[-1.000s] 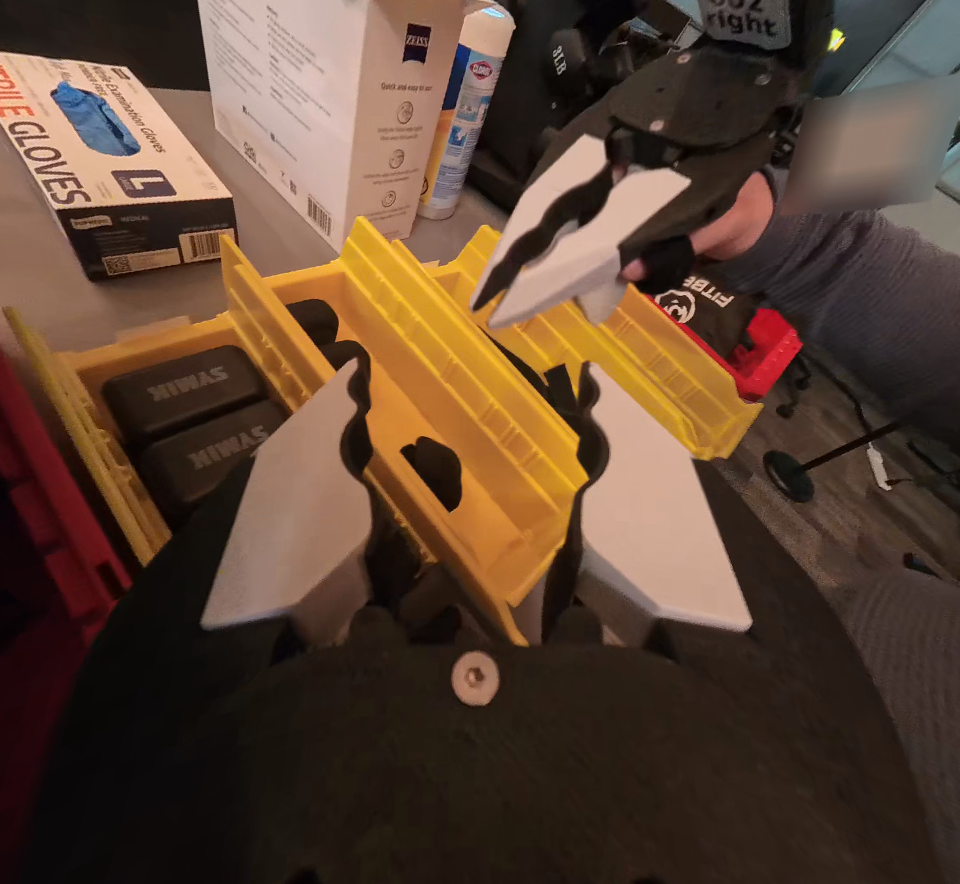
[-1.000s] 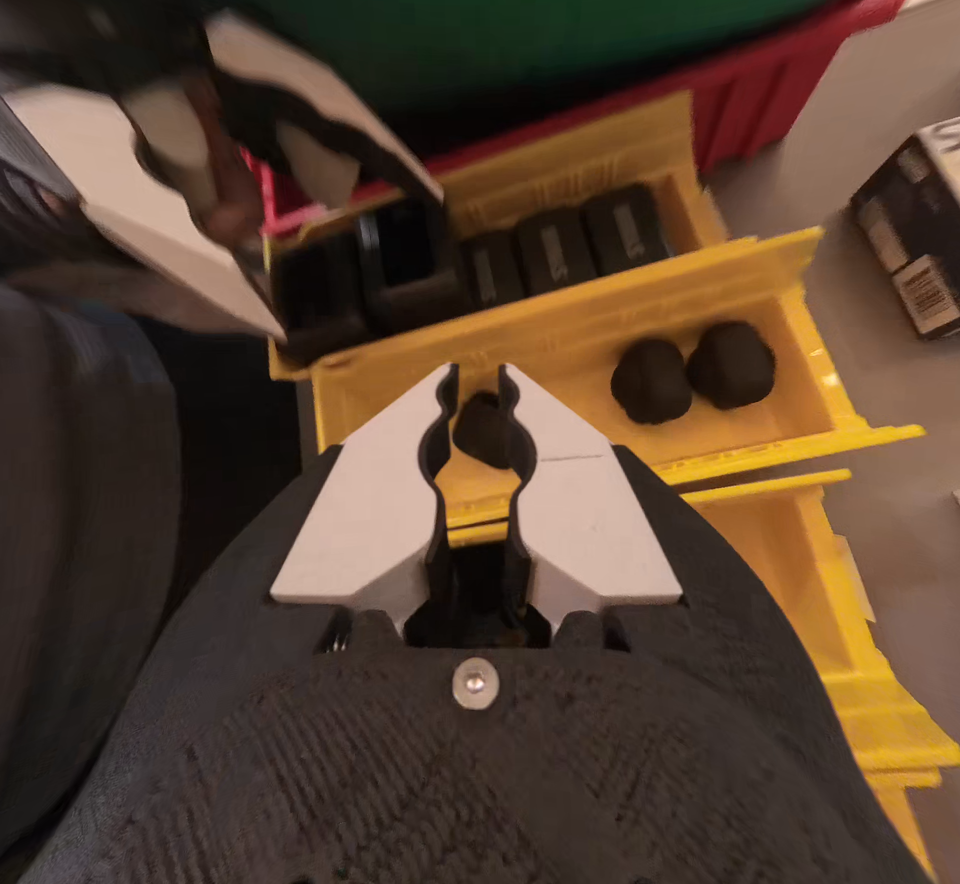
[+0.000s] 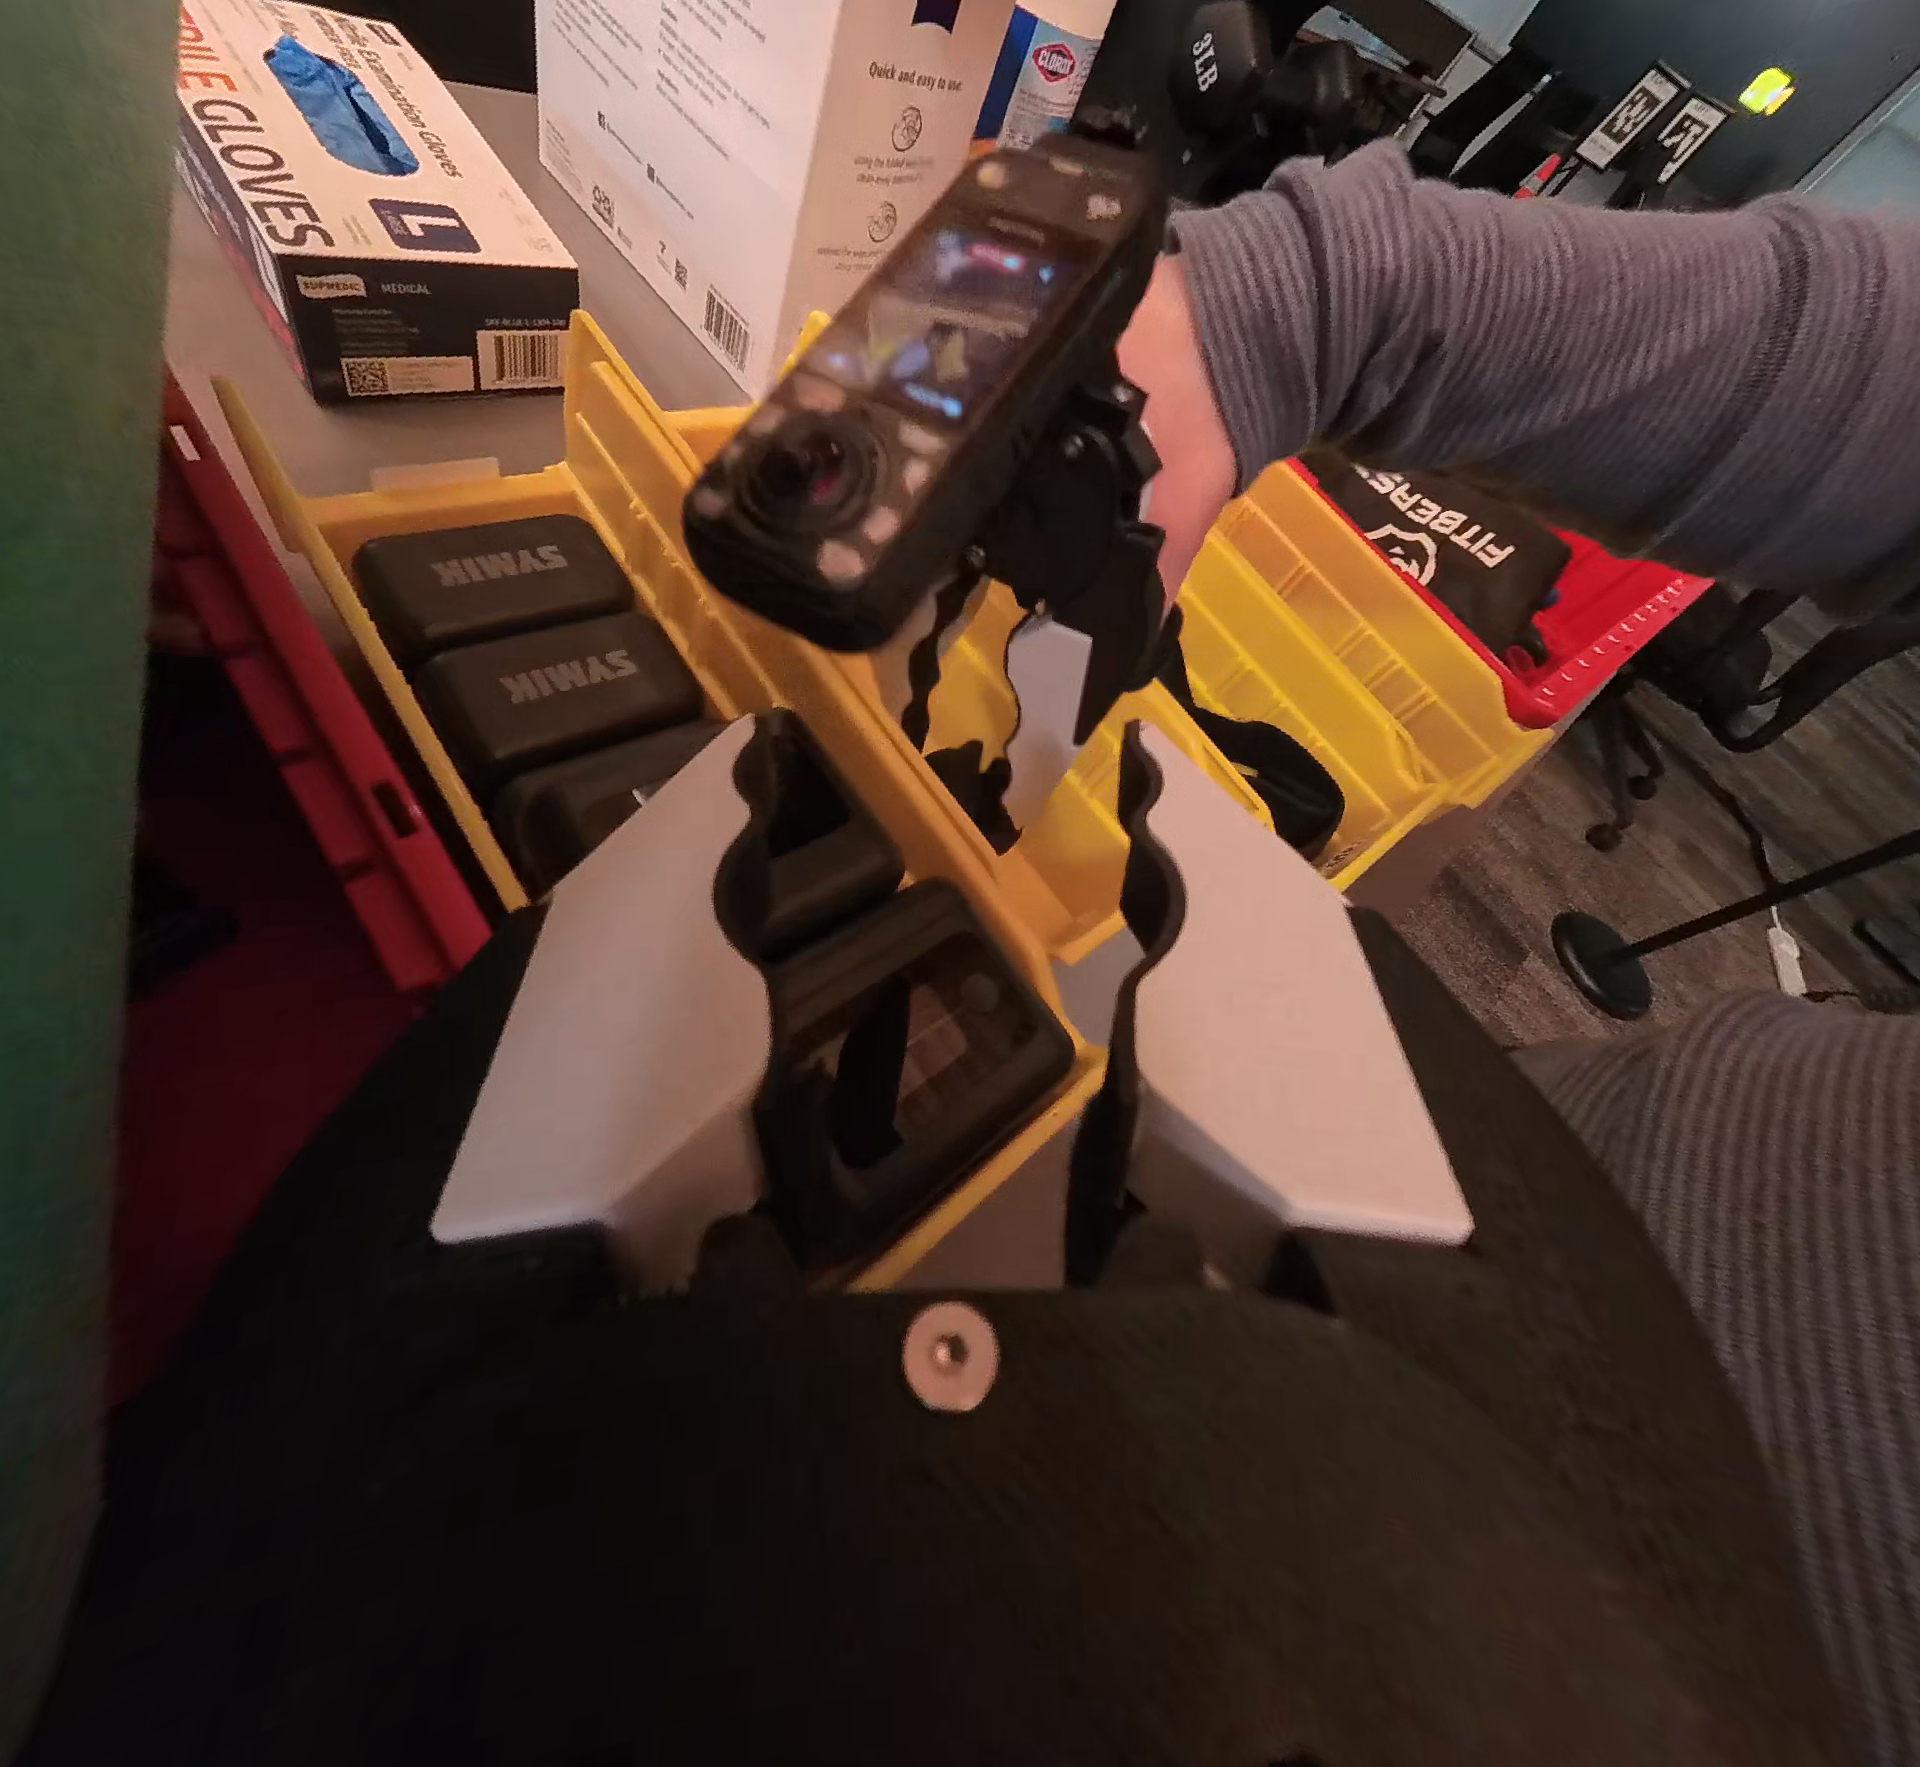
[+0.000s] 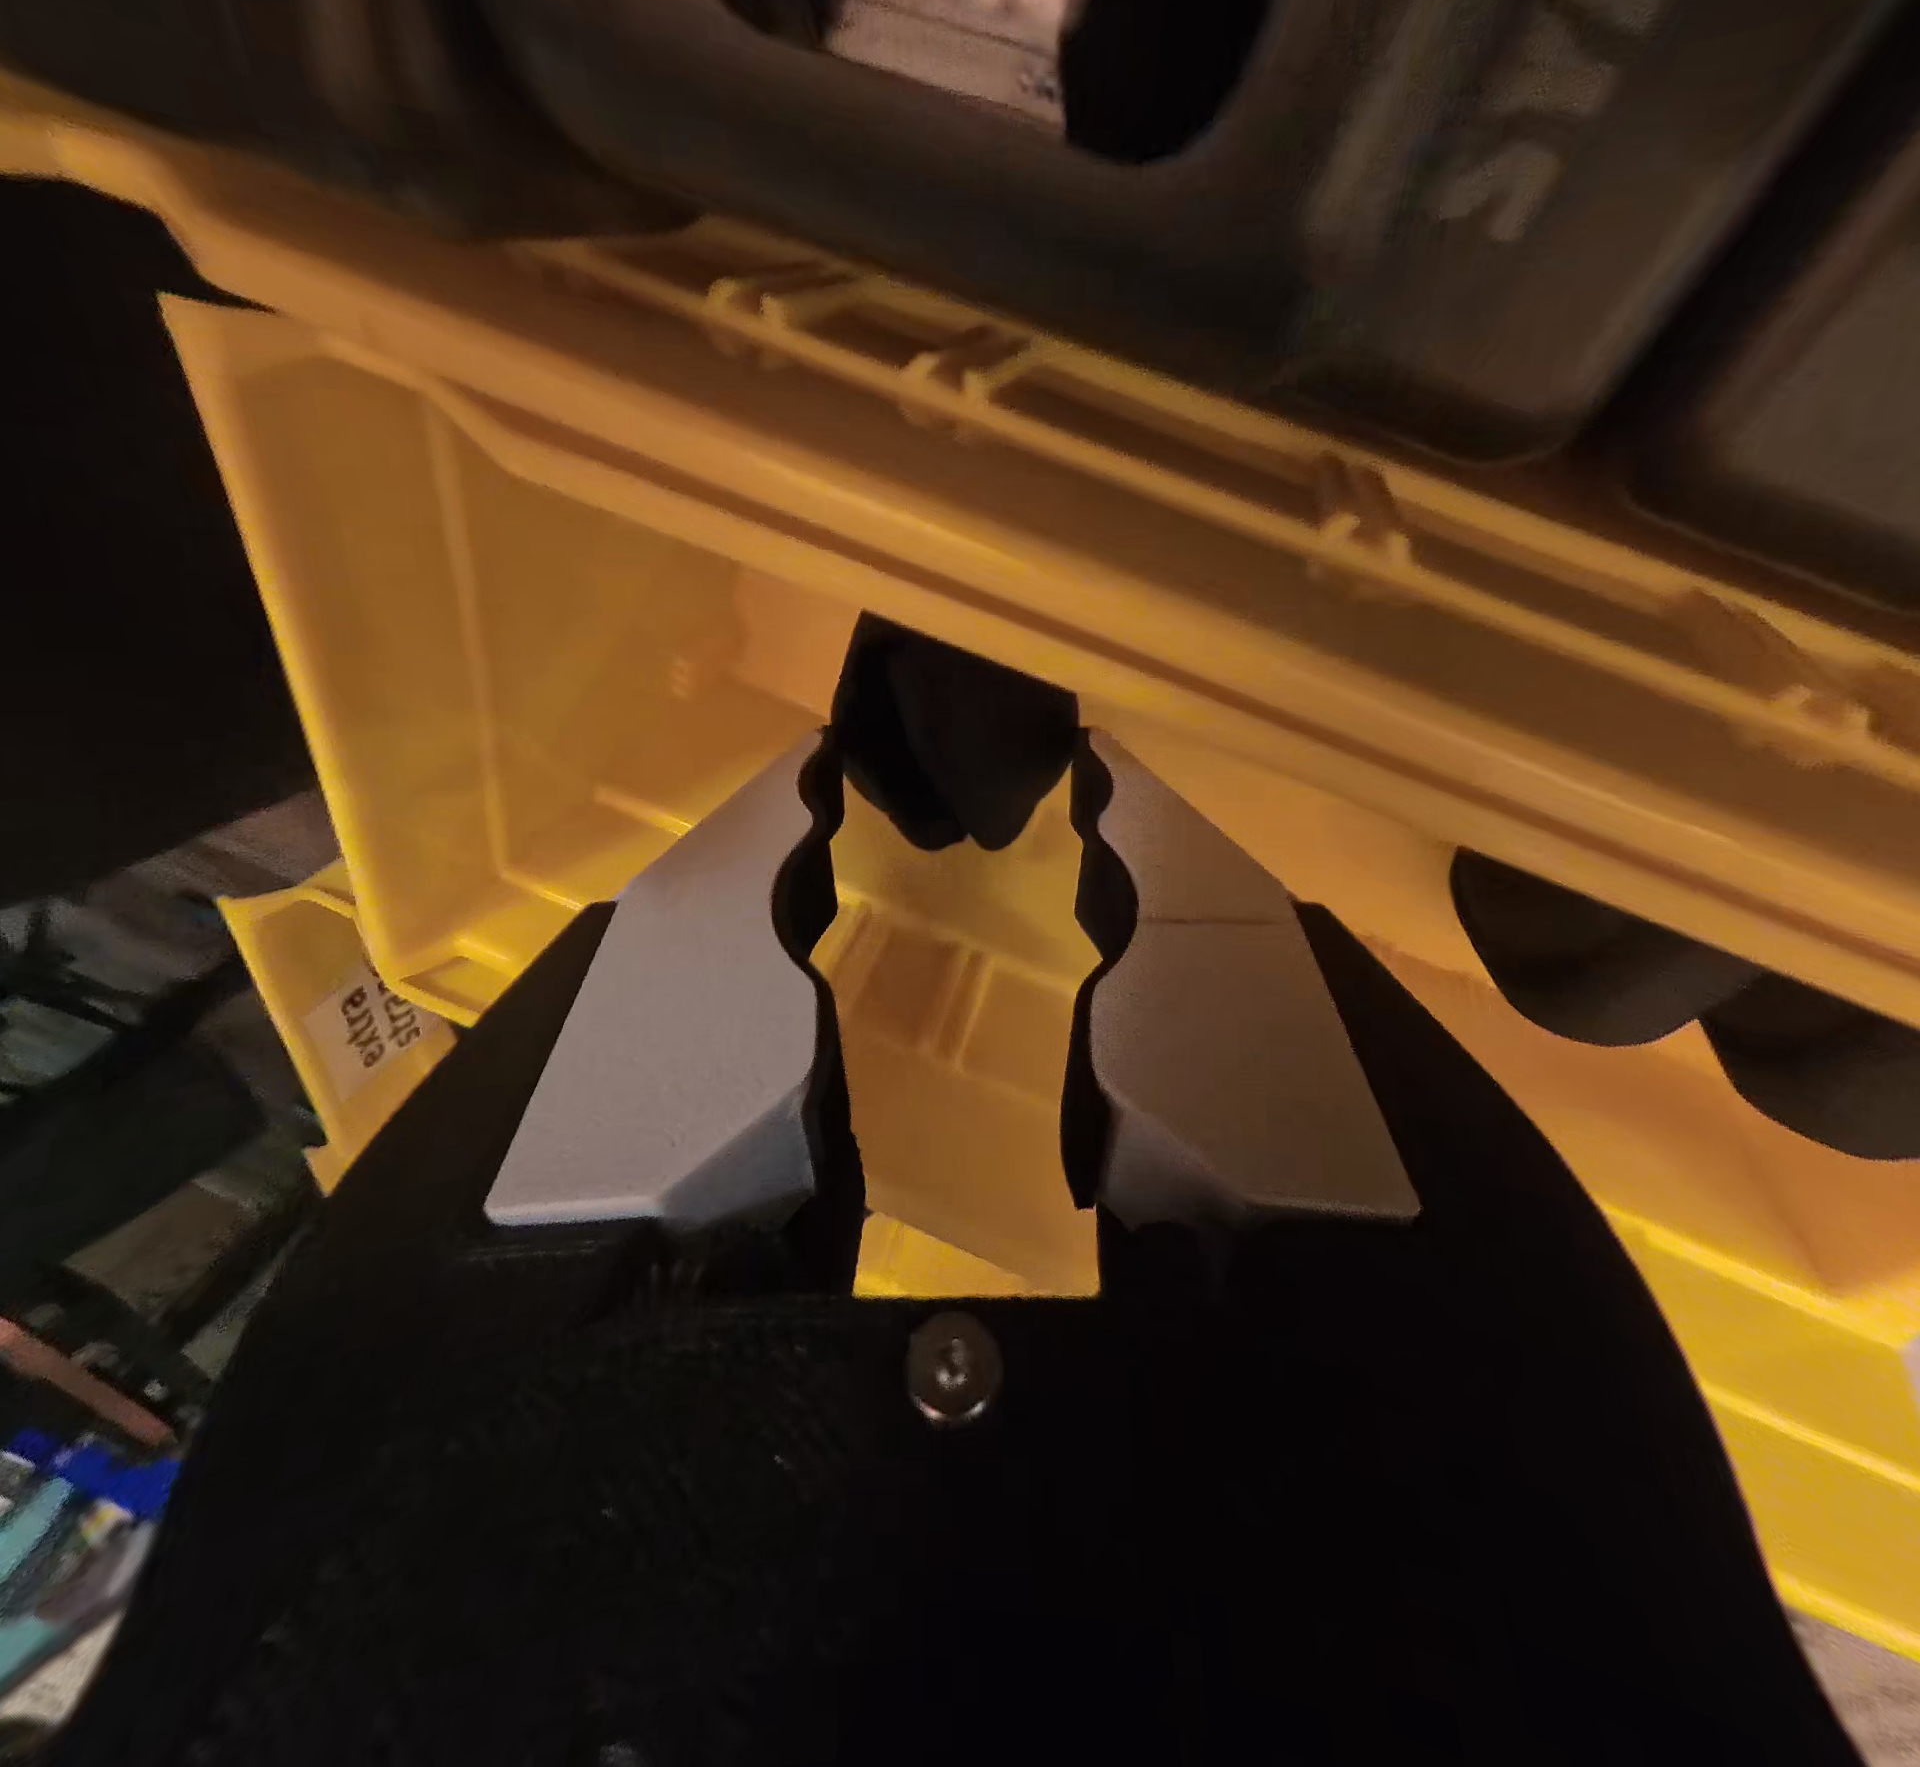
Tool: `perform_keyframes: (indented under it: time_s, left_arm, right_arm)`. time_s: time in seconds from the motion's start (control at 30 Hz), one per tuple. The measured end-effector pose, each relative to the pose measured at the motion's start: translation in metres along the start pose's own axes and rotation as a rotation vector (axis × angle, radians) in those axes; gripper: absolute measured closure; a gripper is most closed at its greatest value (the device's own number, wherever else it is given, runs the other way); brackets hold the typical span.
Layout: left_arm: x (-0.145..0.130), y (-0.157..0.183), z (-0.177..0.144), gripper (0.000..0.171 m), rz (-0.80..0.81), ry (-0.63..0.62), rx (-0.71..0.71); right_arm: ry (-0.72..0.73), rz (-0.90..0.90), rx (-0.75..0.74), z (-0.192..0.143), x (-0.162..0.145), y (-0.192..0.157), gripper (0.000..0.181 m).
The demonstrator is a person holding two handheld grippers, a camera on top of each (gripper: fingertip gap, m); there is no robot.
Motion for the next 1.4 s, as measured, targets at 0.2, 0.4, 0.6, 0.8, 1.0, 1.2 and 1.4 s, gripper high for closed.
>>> perform_keyframes:
  time_s: [0.2, 0.4, 0.6, 0.8, 1.0, 1.2, 1.4]
  left_arm:
    - [0.000, 0.002, 0.001, 0.106, 0.018, -0.012, -0.008]
    - [0.000, 0.005, 0.007, 0.106, 0.022, -0.030, -0.026]
    - [-0.001, 0.007, 0.009, 0.106, 0.024, -0.040, -0.034]
    - [-0.004, 0.006, 0.009, 0.106, 0.013, -0.043, -0.038]
    - [-0.004, 0.007, 0.010, 0.107, 0.014, -0.046, -0.041]
    - [-0.003, 0.006, 0.010, 0.107, 0.006, -0.054, -0.022]
    - [0.007, 0.009, 0.004, 0.111, -0.039, 0.019, -0.019]
  right_arm:
    - [0.103, 0.065, -0.002, -0.014, -0.003, 0.009, 0.149]
    - [0.086, 0.040, -0.050, -0.004, 0.001, 0.008, 0.146]
    - [0.110, 0.091, -0.054, -0.009, -0.001, 0.007, 0.156]
    - [0.154, 0.101, -0.142, -0.015, -0.001, 0.008, 0.163]
    - [0.160, 0.096, -0.184, -0.008, 0.004, 0.013, 0.161]
    - [0.039, 0.066, -0.389, 0.009, 0.007, 0.019, 0.173]
    - [0.416, 0.226, -0.691, -0.083, -0.018, 0.002, 0.174]
Point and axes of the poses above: each gripper's, where its closed fingertips meet, z out along the fingers, x out of its top, y = z × x across the jaws, the point moved 4 cm from there along -z, back along the fingers, and after that the axes turned 9 degrees about -y, right-handed, at the moved point
